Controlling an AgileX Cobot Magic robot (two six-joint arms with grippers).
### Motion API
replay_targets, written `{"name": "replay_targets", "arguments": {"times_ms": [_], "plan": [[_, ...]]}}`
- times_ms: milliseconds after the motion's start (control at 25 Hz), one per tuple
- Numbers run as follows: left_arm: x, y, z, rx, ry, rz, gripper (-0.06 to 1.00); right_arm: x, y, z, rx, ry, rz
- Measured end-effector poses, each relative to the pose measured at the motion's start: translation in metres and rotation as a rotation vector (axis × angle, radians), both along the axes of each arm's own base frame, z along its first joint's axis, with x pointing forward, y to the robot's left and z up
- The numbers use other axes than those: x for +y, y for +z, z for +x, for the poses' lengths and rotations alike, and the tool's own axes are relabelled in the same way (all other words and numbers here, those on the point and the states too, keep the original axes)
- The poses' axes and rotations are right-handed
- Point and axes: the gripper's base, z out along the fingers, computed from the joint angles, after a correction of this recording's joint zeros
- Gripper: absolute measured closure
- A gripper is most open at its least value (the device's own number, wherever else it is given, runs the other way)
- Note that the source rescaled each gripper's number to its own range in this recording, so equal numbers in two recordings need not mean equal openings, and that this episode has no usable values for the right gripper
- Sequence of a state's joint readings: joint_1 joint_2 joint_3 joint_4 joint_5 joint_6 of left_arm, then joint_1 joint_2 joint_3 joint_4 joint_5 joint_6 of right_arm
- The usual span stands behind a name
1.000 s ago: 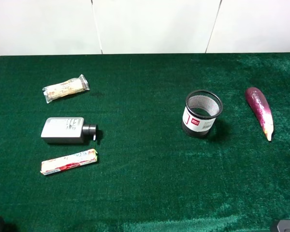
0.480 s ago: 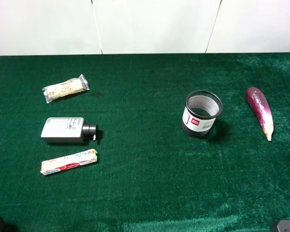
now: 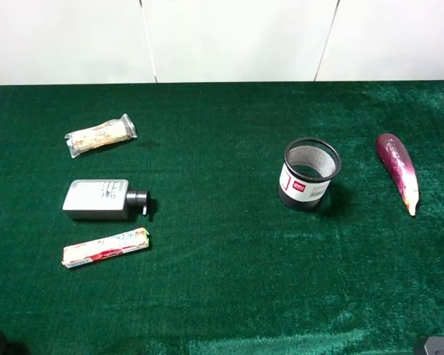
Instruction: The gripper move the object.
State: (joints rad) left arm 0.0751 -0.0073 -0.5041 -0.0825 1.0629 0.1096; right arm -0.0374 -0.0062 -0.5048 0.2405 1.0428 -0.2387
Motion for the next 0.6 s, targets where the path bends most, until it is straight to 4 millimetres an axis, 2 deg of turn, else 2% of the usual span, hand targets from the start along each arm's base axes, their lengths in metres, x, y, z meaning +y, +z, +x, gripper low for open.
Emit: {"name": "replay_targets", "arguments": {"times_ms": [120, 280, 440, 600], "plan": [[0.000, 0.004, 0.004, 0.022, -0.007, 0.008, -0.06, 0.000, 0.000, 0.000, 0.000, 0.000, 0.000], [0.001, 0.016, 0.018, 0.093, -0.038, 0.045, -0.06, 0.000, 0.000, 0.000, 0.000, 0.000, 0.000], [0.003, 0.029, 0.040, 0.184, -0.087, 0.092, -0.06, 0.000, 0.000, 0.000, 0.000, 0.000, 0.000], [0.005, 0.039, 0.071, 0.290, -0.176, 0.167, -0.06, 0.000, 0.000, 0.000, 0.000, 0.000, 0.000]]}}
